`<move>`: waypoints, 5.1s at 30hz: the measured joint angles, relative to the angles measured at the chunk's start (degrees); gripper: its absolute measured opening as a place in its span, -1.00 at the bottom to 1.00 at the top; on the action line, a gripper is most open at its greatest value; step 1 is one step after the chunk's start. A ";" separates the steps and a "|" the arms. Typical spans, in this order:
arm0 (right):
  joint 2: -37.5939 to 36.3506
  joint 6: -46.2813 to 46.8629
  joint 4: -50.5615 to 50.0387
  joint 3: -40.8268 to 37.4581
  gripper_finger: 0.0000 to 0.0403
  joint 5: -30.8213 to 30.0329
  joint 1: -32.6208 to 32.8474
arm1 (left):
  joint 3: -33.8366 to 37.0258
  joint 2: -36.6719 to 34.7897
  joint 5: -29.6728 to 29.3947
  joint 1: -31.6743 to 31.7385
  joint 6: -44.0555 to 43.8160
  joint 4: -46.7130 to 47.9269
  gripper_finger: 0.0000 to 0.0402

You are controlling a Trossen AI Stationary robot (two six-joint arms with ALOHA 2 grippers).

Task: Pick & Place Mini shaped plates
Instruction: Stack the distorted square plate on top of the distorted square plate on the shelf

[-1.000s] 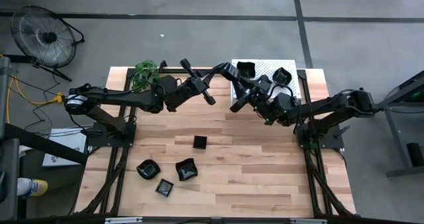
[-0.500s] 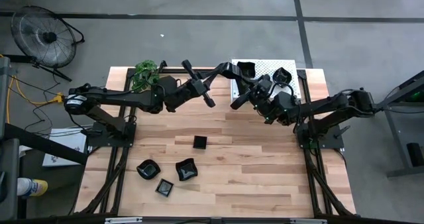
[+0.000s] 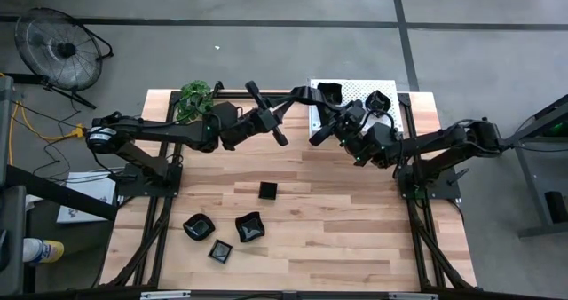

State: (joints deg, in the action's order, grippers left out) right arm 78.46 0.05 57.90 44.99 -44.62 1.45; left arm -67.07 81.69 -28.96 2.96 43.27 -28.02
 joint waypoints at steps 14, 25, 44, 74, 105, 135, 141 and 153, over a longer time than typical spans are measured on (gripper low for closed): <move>0.00 2.16 -0.19 0.00 -1.00 -2.62 0.07 | 0.02 0.13 0.16 0.04 1.80 1.25 -0.15; -0.96 6.34 -0.51 0.00 -1.00 -4.77 -3.79 | 0.07 -3.86 1.41 0.02 4.61 6.22 -0.06; -9.01 40.28 -72.37 22.35 -1.00 4.55 -19.97 | 0.02 -15.42 -0.07 5.54 7.06 25.86 -0.06; 14.00 32.06 -108.59 48.93 -1.00 59.04 -50.29 | 0.02 -15.96 40.62 19.93 -5.01 46.72 -0.06; 24.00 18.44 -124.25 56.41 -1.00 67.36 -53.85 | 0.02 -15.91 46.15 19.91 -5.96 53.58 -0.06; 23.98 22.81 -127.31 56.41 -1.00 64.13 -53.44 | 0.02 -15.91 45.82 19.91 -6.08 53.65 -0.06; 23.98 23.47 -128.51 56.41 -1.00 64.48 -53.39 | 0.00 -15.91 45.78 19.91 -6.08 53.65 -0.06; 23.98 23.79 -127.44 52.28 -1.00 64.56 -52.39 | 0.02 -15.91 45.78 19.91 -6.05 53.56 -0.06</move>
State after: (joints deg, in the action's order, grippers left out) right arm 102.43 23.84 -69.54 97.27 19.94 -50.94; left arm -67.05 65.78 16.82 22.87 37.21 25.54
